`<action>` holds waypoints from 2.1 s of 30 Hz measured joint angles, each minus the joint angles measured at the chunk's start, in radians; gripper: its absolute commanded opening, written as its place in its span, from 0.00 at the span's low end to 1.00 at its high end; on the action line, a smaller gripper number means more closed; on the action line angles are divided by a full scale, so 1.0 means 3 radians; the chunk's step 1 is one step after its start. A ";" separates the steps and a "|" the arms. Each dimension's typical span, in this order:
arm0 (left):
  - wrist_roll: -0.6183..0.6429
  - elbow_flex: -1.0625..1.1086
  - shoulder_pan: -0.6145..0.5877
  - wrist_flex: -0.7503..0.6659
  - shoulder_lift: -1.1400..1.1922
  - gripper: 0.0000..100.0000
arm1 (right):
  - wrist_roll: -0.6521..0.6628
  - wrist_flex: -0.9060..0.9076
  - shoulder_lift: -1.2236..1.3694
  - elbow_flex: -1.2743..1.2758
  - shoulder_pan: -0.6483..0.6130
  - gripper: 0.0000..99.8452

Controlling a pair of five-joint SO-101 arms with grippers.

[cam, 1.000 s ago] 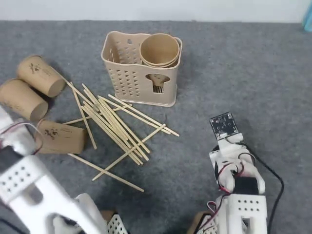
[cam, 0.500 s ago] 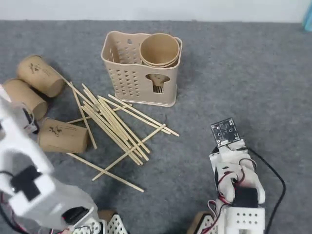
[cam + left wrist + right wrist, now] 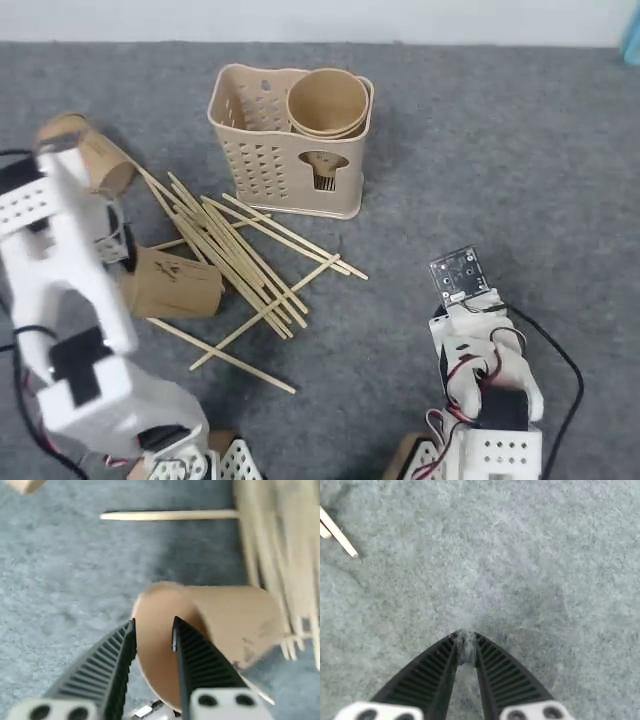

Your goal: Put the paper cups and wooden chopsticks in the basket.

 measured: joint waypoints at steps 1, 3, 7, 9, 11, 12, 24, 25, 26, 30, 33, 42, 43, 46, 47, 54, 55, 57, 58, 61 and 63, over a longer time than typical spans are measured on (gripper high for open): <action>0.0000 0.0010 0.0077 0.0046 -0.0087 0.12 | 0.0000 0.0000 0.0000 0.0000 0.0000 0.01; 0.0000 0.0107 0.0271 0.0077 -0.0240 0.12 | 0.0000 0.0000 0.0000 0.0000 0.0000 0.01; 0.0000 0.0445 0.0731 0.0056 -0.0419 0.12 | 0.0000 0.0000 0.0000 0.0000 0.0000 0.01; 0.0000 0.0609 0.0962 -0.0010 -0.0455 0.12 | 0.0000 0.0000 0.0000 0.0000 0.0000 0.01; 0.0000 0.0736 0.1151 -0.0107 -0.0465 0.12 | 0.0000 0.0000 0.0000 0.0000 0.0000 0.01; 0.0000 0.0767 0.1222 -0.0148 -0.0465 0.12 | 0.0000 0.0000 0.0000 0.0000 0.0000 0.01; 0.0000 0.0655 0.1514 -0.0128 -0.0614 0.12 | 0.0051 0.0000 0.0000 0.0000 0.0000 0.01; 0.0000 0.0650 0.1550 -0.0087 -0.0701 0.12 | 0.0066 0.0000 0.0000 0.0000 0.0000 0.01; 0.0000 0.0650 0.1591 -0.0056 -0.0788 0.12 | 0.0082 0.0000 0.0000 0.0010 0.0000 0.01; -0.0015 0.0650 0.1632 0.0077 -0.1197 0.12 | 0.0097 0.0000 0.0000 0.0026 0.0005 0.01; -0.0056 0.0650 0.1626 0.0118 -0.1427 0.12 | 0.0102 0.0000 0.0000 0.0026 0.0000 0.01; -0.0179 0.1192 0.1626 -0.0077 -0.1575 0.12 | 0.0107 0.0000 0.0000 0.0026 0.0000 0.01; -0.0179 0.1192 0.1632 -0.0072 -0.1575 0.12 | 0.0107 0.0000 0.0000 0.0026 0.0000 0.01; -0.0169 0.1192 0.1657 -0.0010 -0.1580 0.12 | 0.0107 0.0056 0.0000 0.0026 0.0000 0.01; -0.0169 0.1192 0.1657 -0.0005 -0.1586 0.12 | 0.0107 0.0061 0.0000 0.0026 0.0000 0.01; -0.0210 0.1192 0.1647 0.0020 -0.1586 0.12 | 0.0199 0.0072 0.0000 0.0046 0.0000 0.01; -0.0210 0.1192 0.1647 0.0020 -0.1586 0.12 | 0.0199 0.0072 0.0000 0.0046 0.0000 0.01; -0.0210 0.1192 0.1662 0.0020 -0.1586 0.12 | 0.0210 0.0072 0.0000 0.0046 0.0000 0.01; -0.0210 0.1192 0.1662 0.0020 -0.1586 0.12 | 0.0210 0.0072 0.0000 0.0046 0.0000 0.01; -0.0210 0.1125 0.1662 0.0020 -0.1586 0.12 | 0.0210 0.0072 0.0000 0.0046 0.0000 0.01; -0.0210 0.1074 0.1662 0.0020 -0.1586 0.12 | 0.0210 0.0072 0.0000 0.0046 0.0000 0.01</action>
